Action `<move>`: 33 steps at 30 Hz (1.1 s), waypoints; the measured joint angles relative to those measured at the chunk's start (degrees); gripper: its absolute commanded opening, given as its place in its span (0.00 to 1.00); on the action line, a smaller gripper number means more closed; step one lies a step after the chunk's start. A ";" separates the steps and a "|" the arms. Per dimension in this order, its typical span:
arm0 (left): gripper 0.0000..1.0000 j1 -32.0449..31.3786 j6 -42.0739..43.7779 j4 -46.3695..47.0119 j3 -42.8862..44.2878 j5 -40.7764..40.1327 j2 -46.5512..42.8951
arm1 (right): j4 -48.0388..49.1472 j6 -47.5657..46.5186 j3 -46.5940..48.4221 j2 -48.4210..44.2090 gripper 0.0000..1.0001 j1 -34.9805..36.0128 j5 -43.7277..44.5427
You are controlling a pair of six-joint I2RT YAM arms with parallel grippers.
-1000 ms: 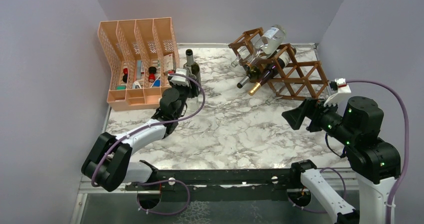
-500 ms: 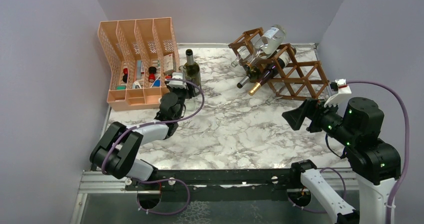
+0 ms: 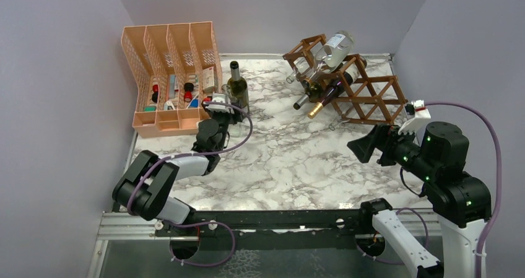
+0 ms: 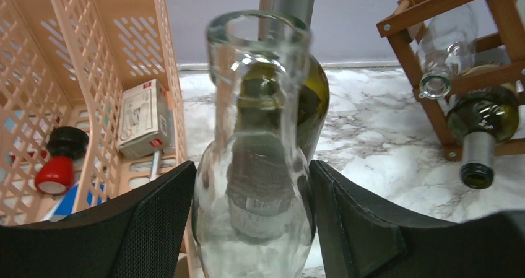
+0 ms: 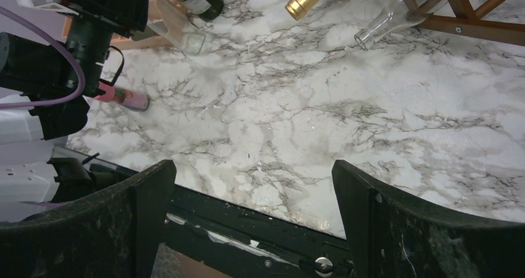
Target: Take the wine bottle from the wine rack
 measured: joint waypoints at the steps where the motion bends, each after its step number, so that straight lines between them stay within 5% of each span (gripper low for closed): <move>1: 0.90 0.00 -0.11 0.04 -0.31 0.02 -0.37 | 0.00 0.04 -0.07 -0.02 1.00 0.00 -0.02; 4: 0.99 0.00 -0.87 -0.20 -0.81 0.15 -1.38 | 0.26 0.09 -0.33 -0.15 1.00 -0.02 -0.17; 17: 0.99 0.00 -7.50 -11.58 -1.20 4.79 -14.56 | 1.36 0.31 -2.16 -0.02 1.00 -0.02 -1.40; 33: 0.99 0.00 -10.45 -36.65 0.09 14.82 -38.25 | 4.09 0.28 -2.82 4.13 1.00 0.00 -1.44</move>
